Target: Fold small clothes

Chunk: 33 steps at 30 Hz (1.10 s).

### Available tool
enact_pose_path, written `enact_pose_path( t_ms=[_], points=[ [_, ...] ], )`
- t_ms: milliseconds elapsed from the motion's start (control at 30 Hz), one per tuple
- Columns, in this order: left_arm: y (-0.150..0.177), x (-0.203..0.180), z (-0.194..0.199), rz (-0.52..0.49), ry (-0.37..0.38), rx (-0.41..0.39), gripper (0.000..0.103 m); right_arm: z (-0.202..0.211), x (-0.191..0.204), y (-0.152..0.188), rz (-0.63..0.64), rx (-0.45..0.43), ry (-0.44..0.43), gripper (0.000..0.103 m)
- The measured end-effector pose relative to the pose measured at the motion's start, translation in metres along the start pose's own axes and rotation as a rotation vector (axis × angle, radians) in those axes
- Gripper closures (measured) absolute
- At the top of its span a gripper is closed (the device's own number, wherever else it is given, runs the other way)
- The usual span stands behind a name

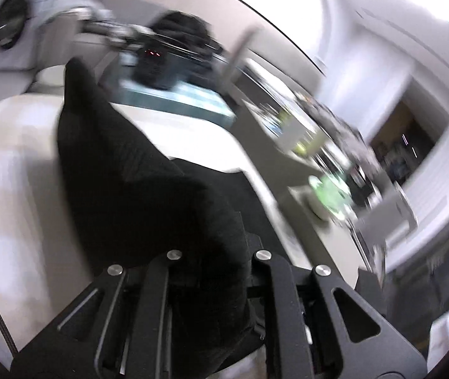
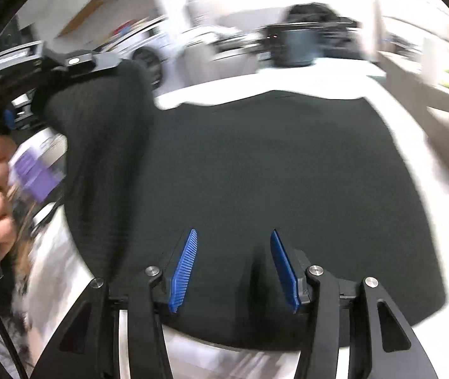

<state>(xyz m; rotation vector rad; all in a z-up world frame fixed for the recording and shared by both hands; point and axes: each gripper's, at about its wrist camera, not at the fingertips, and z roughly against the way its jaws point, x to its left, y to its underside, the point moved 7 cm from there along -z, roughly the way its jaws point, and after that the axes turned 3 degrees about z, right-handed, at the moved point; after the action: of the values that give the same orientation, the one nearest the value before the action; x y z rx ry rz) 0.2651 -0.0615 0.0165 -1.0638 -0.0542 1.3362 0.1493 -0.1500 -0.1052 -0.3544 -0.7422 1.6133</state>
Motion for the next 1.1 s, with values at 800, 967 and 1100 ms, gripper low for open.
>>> enact_pose_path(
  t_ms=[800,967,1100],
  points=[
    [0.114,-0.005,-0.044,-0.1,-0.053,0.274,0.051,0.037,-0.088,0.008,-0.268,0.017,-0.142,0.053],
    [0.136,0.001,-0.066,-0.175,-0.146,0.314,0.051,0.027,-0.078,0.023,-0.223,0.117,-0.139,0.052],
    [0.143,0.0,-0.059,-0.202,-0.141,0.3,0.051,0.031,-0.083,0.025,-0.058,0.161,0.063,0.053]
  ],
)
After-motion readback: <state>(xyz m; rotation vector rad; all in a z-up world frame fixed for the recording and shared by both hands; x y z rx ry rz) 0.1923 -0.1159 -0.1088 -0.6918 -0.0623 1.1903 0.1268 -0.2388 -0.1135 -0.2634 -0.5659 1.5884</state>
